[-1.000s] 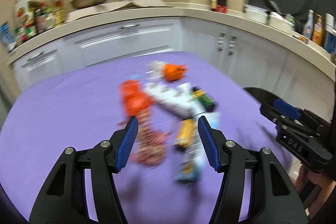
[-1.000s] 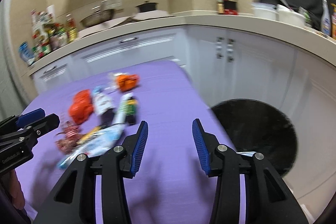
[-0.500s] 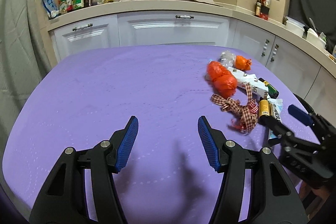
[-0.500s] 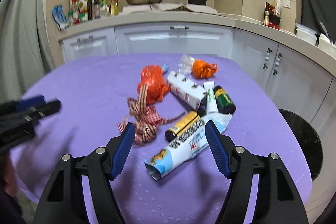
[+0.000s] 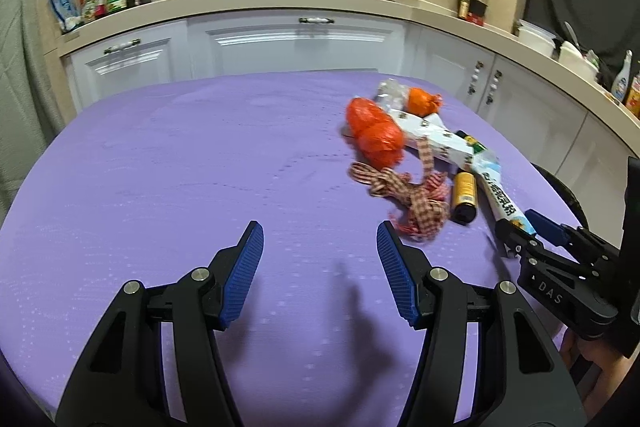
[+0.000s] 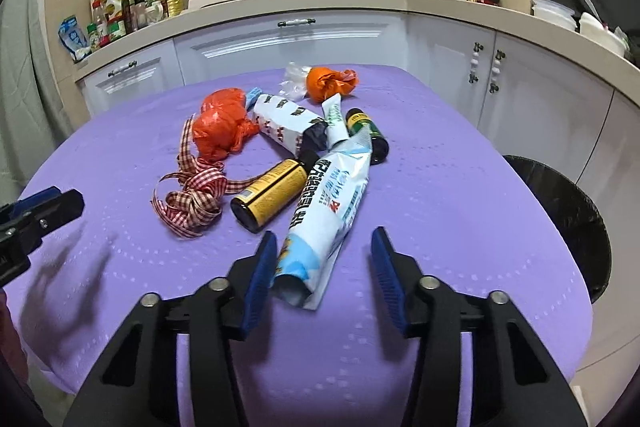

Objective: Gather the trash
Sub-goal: 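Grasp the blue-white tube with the right tool while the left tool grasps the checked ribbon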

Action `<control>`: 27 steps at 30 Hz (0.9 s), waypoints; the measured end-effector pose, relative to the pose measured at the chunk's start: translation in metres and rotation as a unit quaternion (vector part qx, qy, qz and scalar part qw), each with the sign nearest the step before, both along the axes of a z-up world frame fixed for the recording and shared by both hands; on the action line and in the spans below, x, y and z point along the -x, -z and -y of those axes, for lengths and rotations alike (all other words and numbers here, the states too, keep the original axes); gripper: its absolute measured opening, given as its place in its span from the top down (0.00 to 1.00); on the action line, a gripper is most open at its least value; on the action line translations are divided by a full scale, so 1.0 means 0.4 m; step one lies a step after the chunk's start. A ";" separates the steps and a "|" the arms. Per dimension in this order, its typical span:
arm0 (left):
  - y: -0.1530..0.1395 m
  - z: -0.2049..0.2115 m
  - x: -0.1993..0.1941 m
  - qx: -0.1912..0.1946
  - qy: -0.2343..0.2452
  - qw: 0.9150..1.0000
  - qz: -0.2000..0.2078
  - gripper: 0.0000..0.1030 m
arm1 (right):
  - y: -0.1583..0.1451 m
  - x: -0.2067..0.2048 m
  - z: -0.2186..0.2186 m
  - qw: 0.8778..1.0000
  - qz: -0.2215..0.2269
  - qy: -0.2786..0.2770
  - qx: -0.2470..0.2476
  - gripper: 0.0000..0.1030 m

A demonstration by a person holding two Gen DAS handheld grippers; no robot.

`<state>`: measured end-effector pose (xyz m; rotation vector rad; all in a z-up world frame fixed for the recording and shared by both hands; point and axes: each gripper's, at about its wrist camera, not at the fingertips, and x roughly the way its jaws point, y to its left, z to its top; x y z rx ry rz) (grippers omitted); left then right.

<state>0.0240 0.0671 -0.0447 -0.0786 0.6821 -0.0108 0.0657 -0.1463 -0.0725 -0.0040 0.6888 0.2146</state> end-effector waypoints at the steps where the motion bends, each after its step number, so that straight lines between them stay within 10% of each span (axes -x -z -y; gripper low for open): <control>1: 0.001 0.007 -0.002 0.000 0.002 1.000 0.000 0.44 | 0.001 -0.001 0.004 1.000 -0.002 -0.002 -0.005 0.74; 22: 0.044 0.194 -0.117 -0.017 0.041 0.999 -0.031 0.44 | -0.012 0.034 0.163 0.999 0.026 0.021 -0.025 0.83; 27: 0.065 0.201 -0.143 -0.026 0.039 0.998 -0.045 0.60 | -0.006 0.029 0.195 0.999 0.025 0.027 -0.032 0.83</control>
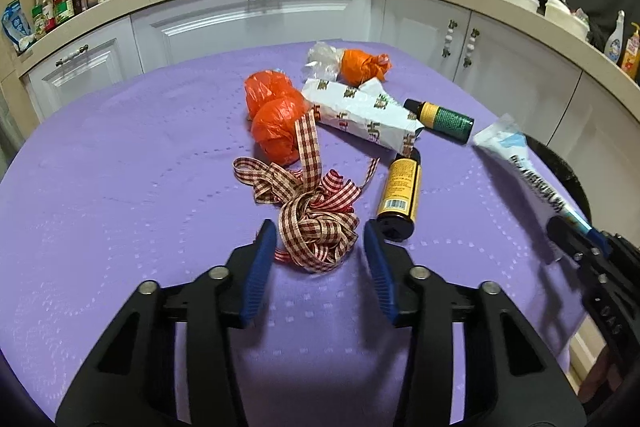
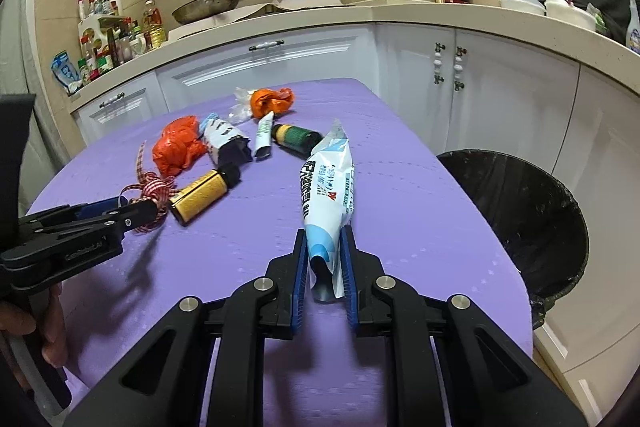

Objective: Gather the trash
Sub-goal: 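Grasp the blue-white tube with the right tool while the left tool grasps the checked ribbon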

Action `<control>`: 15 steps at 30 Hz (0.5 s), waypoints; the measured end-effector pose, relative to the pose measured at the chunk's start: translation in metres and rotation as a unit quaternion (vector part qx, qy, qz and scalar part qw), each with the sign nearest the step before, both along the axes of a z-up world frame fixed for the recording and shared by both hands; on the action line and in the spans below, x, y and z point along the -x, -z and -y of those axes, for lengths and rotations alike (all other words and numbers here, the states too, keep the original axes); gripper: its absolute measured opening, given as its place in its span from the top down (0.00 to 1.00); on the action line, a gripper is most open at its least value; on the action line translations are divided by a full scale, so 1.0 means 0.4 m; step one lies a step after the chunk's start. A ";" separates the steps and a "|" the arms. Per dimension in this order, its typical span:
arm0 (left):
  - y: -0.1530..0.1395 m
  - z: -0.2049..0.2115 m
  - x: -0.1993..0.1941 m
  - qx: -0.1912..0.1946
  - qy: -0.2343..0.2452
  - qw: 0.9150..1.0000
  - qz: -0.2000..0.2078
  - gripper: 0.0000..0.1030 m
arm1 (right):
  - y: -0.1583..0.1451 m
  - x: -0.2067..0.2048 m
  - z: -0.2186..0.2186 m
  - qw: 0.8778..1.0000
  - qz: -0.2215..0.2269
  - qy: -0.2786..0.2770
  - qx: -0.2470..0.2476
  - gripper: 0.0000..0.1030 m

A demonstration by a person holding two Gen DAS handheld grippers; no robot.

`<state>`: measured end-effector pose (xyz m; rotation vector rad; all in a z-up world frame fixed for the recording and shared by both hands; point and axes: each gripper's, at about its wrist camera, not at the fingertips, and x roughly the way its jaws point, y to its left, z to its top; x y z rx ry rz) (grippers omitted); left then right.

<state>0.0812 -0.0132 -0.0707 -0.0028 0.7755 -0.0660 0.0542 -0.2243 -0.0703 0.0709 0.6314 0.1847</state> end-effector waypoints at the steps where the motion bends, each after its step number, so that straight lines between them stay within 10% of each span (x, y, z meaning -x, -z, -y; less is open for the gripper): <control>1: 0.004 0.000 -0.005 -0.002 0.000 1.000 -0.002 0.61 | 0.002 0.000 0.004 1.000 0.000 0.001 -0.001 0.83; 15: 0.009 -0.011 0.021 -0.006 0.018 1.000 0.010 0.94 | -0.002 0.002 0.015 1.000 0.004 0.004 0.009 0.84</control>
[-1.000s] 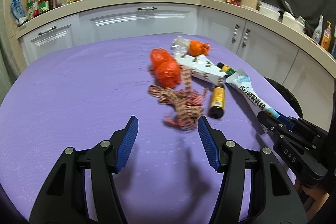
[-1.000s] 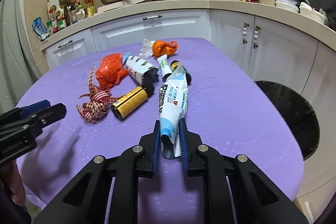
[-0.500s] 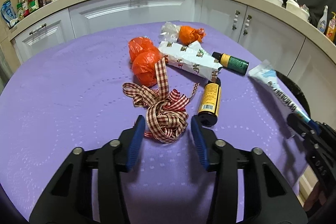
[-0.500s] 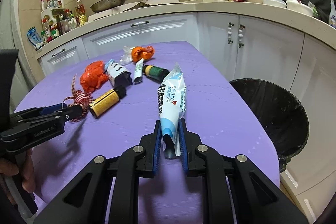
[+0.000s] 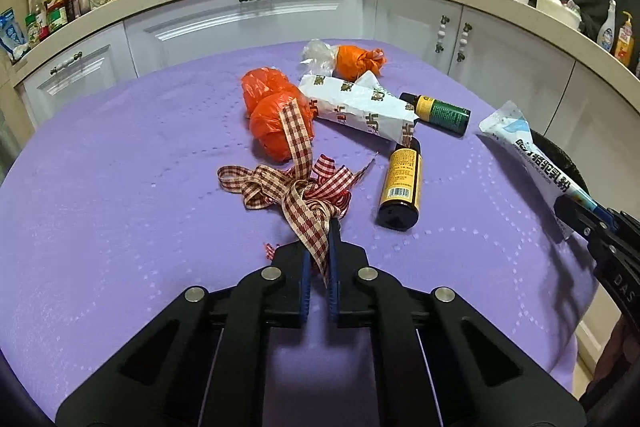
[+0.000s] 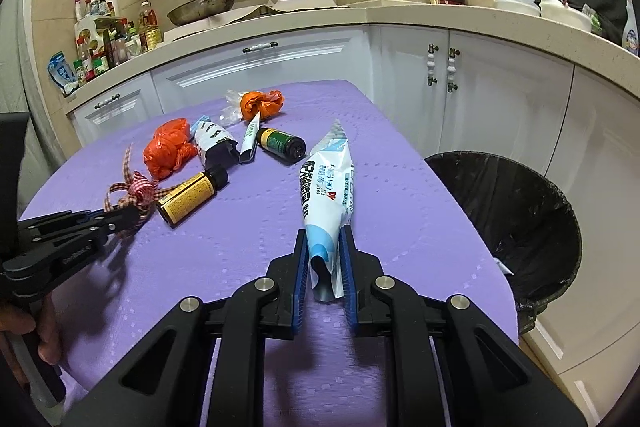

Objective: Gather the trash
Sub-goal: 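Grasp the blue-white tube with the right tool while the left tool grasps the checked ribbon, then carry ribbon and tube over the bin and open both tools to drop them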

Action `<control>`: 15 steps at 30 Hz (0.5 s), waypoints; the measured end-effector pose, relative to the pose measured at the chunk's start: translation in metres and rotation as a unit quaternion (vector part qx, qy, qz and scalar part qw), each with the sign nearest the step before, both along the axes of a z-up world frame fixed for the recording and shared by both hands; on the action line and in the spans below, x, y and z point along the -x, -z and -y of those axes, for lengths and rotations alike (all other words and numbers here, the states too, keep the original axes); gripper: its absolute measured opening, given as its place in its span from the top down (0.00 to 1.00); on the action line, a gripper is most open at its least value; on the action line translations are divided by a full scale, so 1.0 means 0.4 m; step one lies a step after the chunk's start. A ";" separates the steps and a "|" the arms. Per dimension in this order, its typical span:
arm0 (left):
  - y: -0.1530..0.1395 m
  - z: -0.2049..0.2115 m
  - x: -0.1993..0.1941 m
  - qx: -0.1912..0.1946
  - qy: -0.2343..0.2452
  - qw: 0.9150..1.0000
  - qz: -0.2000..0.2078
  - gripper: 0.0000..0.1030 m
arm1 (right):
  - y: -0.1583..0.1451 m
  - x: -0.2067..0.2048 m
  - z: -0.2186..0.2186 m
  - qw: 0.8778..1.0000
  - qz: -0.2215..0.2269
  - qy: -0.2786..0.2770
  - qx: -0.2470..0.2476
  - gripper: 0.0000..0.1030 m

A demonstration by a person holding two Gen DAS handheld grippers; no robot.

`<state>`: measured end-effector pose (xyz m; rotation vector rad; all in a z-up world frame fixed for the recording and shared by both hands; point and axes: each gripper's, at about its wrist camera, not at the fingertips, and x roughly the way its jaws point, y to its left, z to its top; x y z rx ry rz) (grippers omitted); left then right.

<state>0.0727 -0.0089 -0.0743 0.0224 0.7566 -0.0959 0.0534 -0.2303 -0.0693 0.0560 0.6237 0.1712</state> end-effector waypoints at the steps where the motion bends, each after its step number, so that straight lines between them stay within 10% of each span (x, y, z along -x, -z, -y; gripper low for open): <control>1: -0.002 -0.003 0.006 0.001 0.000 1.000 0.001 0.94 | 0.000 0.000 -0.001 1.000 0.000 0.000 0.000 0.84; 15: -0.095 -0.036 0.069 0.013 -0.008 0.999 0.049 0.94 | -0.038 0.004 0.017 1.000 0.018 0.012 0.005 0.84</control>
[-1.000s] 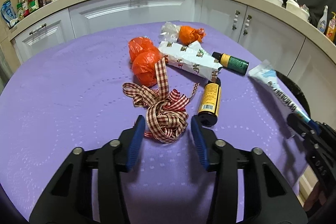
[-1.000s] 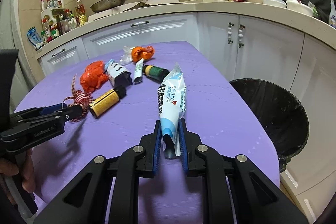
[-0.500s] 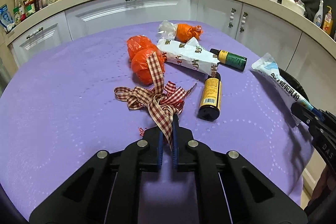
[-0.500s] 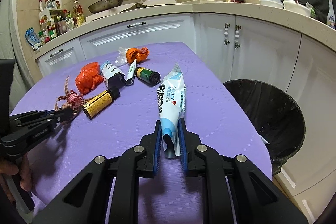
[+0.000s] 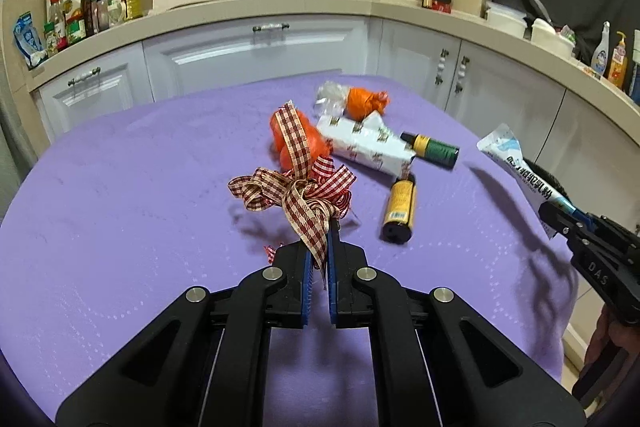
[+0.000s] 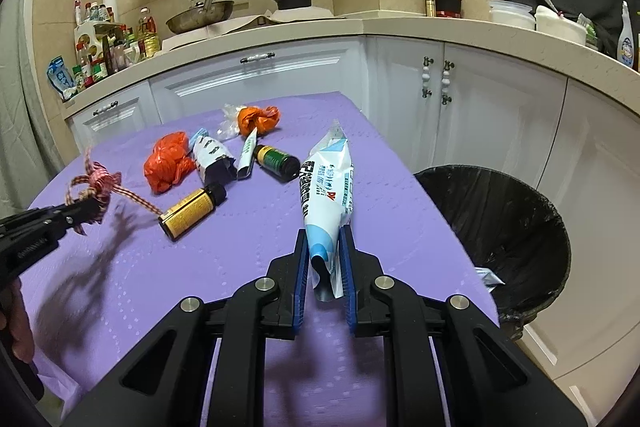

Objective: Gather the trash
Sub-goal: 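Carry ribbon and tube over the bin and open both tools to drop them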

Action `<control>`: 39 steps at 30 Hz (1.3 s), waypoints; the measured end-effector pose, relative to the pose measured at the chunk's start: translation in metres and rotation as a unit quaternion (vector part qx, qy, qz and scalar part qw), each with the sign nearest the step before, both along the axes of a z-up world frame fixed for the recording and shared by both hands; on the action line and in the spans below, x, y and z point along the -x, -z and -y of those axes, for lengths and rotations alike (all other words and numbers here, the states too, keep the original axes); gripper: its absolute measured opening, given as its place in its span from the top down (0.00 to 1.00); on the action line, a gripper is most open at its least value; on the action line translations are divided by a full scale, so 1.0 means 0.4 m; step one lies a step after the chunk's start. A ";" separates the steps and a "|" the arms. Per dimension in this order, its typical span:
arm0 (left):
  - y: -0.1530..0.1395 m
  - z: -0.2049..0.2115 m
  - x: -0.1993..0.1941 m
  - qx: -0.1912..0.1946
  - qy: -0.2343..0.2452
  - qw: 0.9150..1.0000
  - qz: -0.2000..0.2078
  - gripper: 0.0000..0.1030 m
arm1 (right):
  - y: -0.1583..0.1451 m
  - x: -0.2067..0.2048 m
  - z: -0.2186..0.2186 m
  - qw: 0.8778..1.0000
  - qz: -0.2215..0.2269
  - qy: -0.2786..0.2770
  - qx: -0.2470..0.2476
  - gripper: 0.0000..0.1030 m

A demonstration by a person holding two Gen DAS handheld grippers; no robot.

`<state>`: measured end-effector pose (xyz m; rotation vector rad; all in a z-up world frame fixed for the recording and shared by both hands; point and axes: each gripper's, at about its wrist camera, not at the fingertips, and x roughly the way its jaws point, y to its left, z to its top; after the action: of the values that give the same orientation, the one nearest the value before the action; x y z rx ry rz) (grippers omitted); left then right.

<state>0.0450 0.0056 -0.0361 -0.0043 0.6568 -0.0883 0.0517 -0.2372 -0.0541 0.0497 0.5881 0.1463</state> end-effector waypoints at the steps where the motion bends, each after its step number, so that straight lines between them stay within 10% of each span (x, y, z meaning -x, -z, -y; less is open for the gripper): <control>1: -0.006 0.004 0.001 0.001 0.003 1.000 0.003 0.94 | -0.002 0.000 0.005 1.000 0.002 0.003 0.001 0.84; 16: -0.089 0.235 -0.049 0.006 0.112 0.992 0.050 0.94 | -0.040 -0.011 0.180 0.996 0.019 0.083 0.002 0.84; 39: 0.010 0.640 -0.219 -0.026 0.233 0.972 0.023 0.94 | 0.036 -0.100 0.416 0.987 -0.011 0.158 -0.012 0.84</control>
<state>0.1325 -0.2504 -0.0399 0.2032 0.6040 -0.5235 0.0916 -0.4034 -0.0686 0.1663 0.5928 -0.1565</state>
